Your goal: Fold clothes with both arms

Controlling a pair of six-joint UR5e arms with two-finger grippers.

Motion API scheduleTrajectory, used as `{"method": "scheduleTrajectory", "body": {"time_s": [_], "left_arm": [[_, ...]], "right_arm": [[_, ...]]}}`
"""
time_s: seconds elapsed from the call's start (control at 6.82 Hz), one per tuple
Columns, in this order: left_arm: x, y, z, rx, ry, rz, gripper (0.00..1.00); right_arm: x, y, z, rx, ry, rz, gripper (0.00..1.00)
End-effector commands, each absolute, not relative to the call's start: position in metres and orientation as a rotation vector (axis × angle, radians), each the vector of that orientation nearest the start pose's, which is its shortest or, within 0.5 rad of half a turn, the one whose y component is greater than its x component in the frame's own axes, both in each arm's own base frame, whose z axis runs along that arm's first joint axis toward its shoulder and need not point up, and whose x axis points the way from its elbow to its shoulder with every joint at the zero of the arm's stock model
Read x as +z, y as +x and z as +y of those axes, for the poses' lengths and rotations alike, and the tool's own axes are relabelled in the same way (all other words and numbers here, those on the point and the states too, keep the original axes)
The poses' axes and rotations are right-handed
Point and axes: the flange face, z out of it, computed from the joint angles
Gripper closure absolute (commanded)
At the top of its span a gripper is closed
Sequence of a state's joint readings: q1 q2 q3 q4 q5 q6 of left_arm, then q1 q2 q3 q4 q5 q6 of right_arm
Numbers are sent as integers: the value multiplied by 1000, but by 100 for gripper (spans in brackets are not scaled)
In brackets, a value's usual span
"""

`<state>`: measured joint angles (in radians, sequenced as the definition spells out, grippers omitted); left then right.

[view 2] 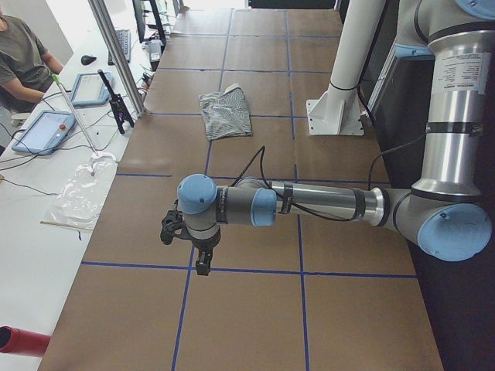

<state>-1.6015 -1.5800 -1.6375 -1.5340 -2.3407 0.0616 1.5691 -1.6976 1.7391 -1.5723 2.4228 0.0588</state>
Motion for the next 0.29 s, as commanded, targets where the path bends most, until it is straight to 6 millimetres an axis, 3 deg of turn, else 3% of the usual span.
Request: {"method": "scheduleTrajectory", "body": {"time_s": [0.0, 0.15], "left_arm": [[626, -79, -495, 45, 72, 767, 0], [627, -79, -495, 48, 72, 767, 0]], "right_arm": [[625, 57, -441, 32, 20, -857, 0], [623, 56, -441, 30, 21, -872, 0]]}}
